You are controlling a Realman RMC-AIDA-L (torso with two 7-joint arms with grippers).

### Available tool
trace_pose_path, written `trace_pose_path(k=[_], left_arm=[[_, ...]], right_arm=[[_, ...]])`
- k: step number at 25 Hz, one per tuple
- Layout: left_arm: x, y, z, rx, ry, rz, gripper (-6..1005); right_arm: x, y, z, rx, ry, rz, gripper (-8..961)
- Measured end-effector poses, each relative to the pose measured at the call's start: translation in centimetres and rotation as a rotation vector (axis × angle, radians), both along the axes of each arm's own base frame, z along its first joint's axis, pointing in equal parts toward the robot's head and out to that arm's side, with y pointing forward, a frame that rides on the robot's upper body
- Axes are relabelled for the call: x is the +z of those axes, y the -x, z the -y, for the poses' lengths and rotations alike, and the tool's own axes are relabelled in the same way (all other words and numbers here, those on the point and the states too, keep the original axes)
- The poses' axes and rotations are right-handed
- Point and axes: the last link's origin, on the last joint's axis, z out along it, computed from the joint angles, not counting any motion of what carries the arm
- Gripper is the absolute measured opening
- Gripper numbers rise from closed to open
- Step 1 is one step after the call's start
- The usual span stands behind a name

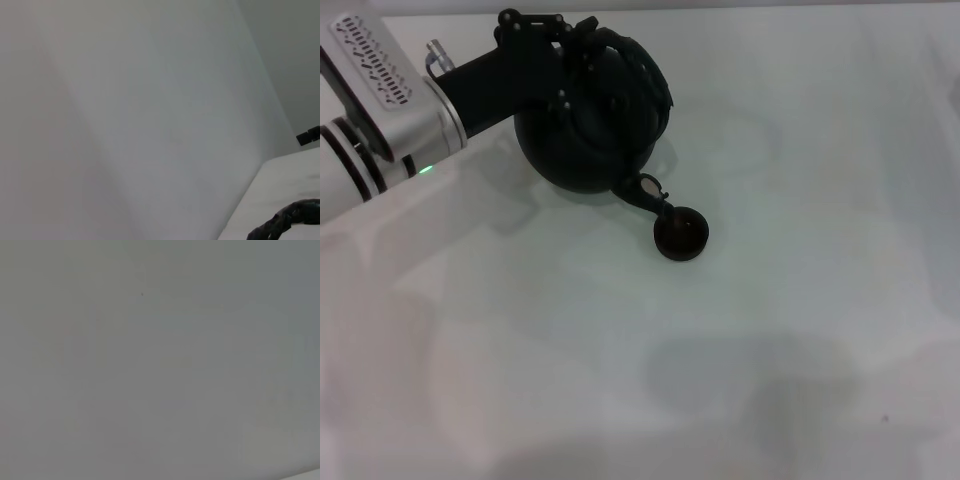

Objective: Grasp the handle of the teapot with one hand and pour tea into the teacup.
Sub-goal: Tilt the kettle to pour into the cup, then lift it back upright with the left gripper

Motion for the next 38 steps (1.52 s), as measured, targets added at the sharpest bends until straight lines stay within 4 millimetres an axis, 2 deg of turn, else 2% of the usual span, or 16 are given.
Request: trace_pose_path(k=[23,38], left_arm=[[-0.07,0.14,0.12,0.002,0.003,-0.003,123],[-0.12,0.55,0.75,0.041,-0.018,0.056,123]], right_arm=[[-0.02,0.08,-0.05,0.004,0.002,0.001,844],[-0.04,0.07,-0.02,0.004,0.003,0.001,845]])
